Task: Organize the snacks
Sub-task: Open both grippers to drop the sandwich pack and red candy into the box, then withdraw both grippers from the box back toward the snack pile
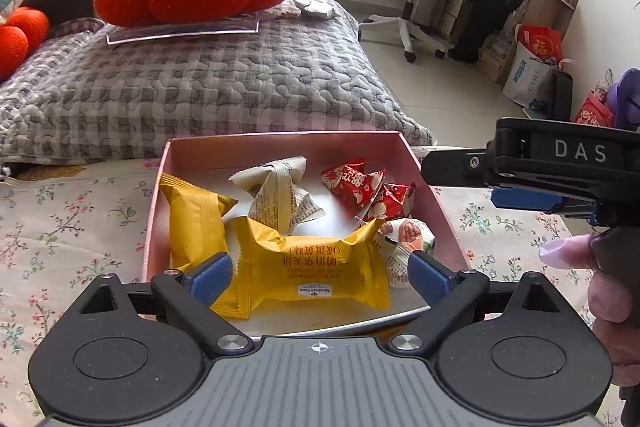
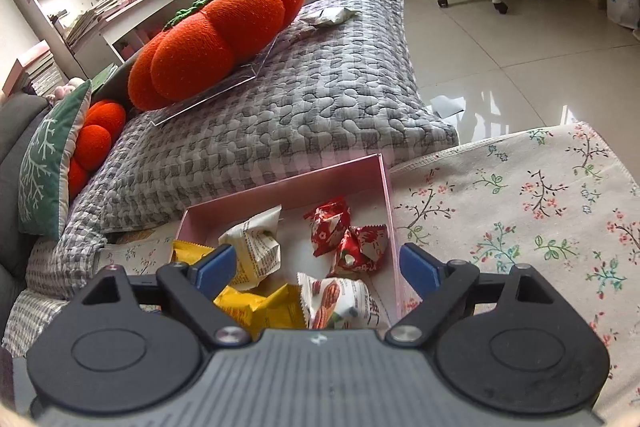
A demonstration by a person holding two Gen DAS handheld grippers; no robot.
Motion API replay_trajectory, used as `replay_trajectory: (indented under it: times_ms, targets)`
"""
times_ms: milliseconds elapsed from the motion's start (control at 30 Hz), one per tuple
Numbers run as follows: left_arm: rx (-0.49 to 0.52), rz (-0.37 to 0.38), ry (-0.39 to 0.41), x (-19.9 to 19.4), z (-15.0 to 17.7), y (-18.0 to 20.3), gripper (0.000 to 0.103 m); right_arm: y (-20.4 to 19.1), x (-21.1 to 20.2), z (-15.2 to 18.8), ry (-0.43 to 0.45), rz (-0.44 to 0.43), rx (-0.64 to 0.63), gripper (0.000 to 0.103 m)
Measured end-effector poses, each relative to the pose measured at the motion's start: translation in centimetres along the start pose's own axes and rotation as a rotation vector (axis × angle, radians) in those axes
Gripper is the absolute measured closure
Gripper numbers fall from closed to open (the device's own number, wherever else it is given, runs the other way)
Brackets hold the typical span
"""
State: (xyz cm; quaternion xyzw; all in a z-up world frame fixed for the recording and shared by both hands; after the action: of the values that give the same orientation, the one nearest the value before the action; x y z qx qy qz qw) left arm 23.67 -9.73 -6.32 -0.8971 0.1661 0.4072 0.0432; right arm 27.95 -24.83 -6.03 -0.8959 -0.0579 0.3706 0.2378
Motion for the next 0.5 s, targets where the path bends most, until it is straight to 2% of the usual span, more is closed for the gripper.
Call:
replay_trajectory:
  times_ms: [267, 500]
  targets:
    - [0.019, -0.019, 0.031, -3.7, 0.6, -0.1, 0.003, -1.1, -3.1, 1.2, 0.029, 0.022, -0.043, 0.006]
    - [0.028, -0.037, 0.018, -5.6, 3.0, 0.1, 0.002, -1.0, -5.5, 3.1, 0.039, 0.056, -0.072, 0.002]
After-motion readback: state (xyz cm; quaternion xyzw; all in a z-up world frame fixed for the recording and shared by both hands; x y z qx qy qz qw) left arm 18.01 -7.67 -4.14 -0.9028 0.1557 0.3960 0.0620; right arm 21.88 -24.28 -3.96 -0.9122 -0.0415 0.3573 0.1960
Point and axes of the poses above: each gripper's, at about its wrist camera, not at the fingertips, and x roughly the way its jaws point, y to its right, z to its underside, the point moved 10 cm from there along x, roughly the way its jaws point, and after that the axes turned 6 degrees about -z, right-handed, at the moved point
